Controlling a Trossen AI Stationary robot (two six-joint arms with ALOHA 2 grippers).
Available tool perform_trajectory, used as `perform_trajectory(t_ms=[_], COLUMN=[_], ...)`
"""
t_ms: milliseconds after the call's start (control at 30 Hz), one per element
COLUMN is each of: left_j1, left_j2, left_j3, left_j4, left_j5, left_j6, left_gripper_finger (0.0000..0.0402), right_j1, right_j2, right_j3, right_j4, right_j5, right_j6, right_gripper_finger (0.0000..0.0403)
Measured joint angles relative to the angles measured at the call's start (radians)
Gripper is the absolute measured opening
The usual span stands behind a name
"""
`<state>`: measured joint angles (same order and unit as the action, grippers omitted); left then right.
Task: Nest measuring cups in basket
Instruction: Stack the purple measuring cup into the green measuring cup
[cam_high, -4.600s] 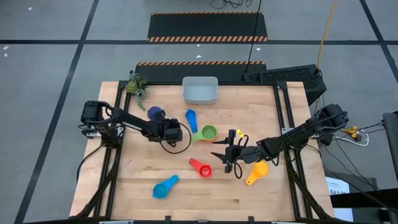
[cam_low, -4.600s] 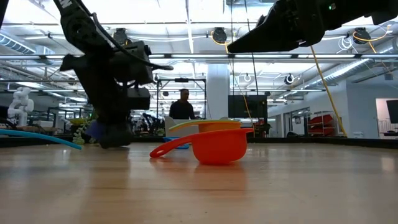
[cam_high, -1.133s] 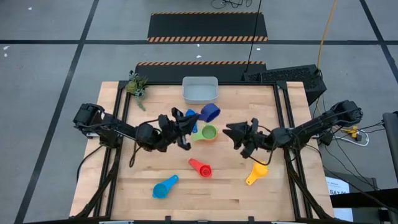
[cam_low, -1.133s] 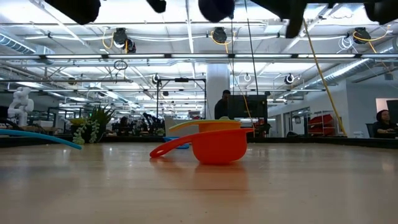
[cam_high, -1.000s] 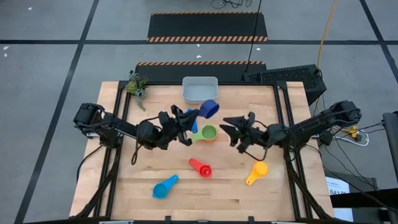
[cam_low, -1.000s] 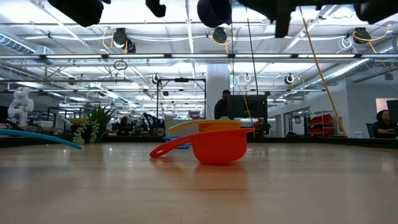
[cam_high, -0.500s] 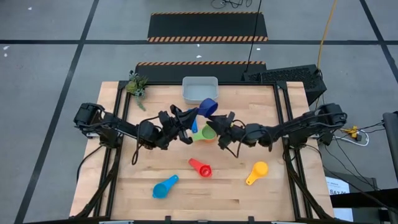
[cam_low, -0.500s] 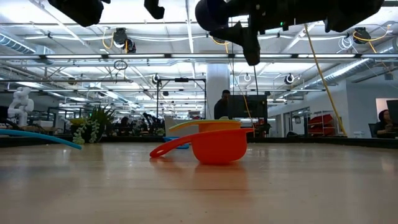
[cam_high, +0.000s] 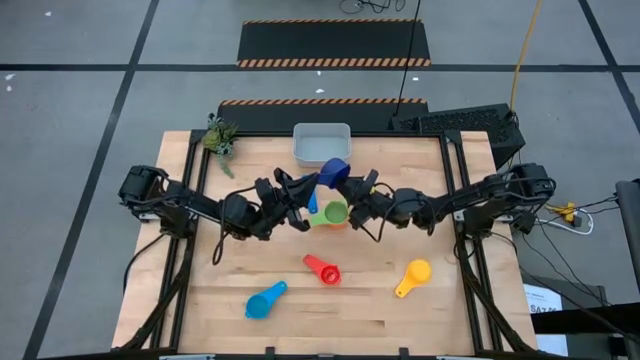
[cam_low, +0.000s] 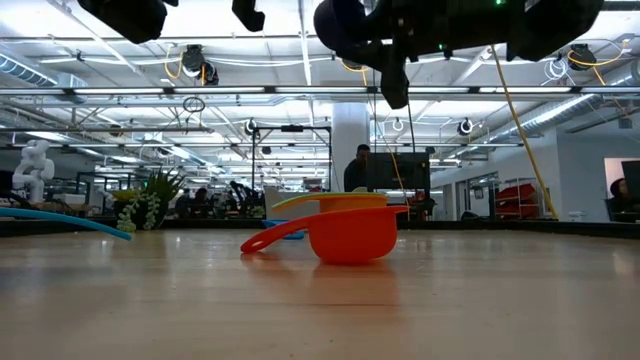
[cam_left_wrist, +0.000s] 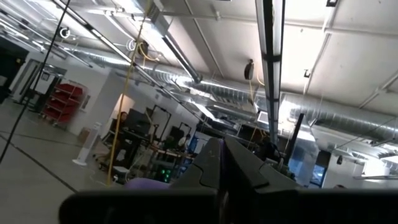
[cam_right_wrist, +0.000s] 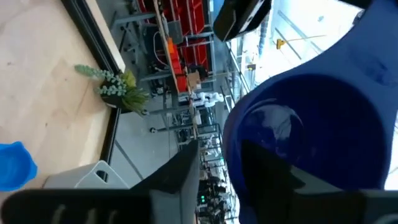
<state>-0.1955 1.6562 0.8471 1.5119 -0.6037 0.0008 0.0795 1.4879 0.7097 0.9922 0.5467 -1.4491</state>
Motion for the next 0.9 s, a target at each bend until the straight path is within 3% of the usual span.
perform_trajectory(t_ms=[233, 333, 433, 567, 667, 733, 900], left_j1=[0.000, -0.001, -0.004, -0.037, -0.076, -0.110, -0.182], left_j2=[0.000, 0.000, 0.000, -0.019, -0.067, -0.109, -0.219], left_j3=[0.000, 0.000, 0.000, -0.001, -0.001, -0.001, -0.001], left_j4=[-0.005, -0.018, -0.018, -0.064, -0.131, -0.229, -0.506], left_j5=[0.000, 0.000, 0.001, -0.007, -0.083, -0.187, -0.447], left_j6=[0.016, 0.016, 0.026, 0.040, 0.101, 0.145, 0.144], left_gripper_finger=[0.0005, 0.0014, 0.0045, 0.0129, 0.0203, 0.0245, 0.0303], right_j1=[-0.007, -0.007, -0.006, -0.007, -0.006, -0.006, -0.006], right_j2=[0.000, 0.002, 0.002, -0.010, -0.044, -0.083, -0.202], right_j3=[0.000, -0.001, -0.001, -0.001, -0.001, -0.001, -0.001], right_j4=[0.005, -0.008, -0.005, -0.019, -0.101, -0.186, -0.454], right_j5=[-0.012, -0.021, -0.023, -0.011, -0.017, -0.025, -0.096], right_j6=[-0.007, 0.002, 0.020, 0.033, 0.093, 0.133, 0.192], right_gripper_finger=[0.0017, 0.0009, 0.0010, 0.0003, 0.0002, 0.0002, 0.0001])
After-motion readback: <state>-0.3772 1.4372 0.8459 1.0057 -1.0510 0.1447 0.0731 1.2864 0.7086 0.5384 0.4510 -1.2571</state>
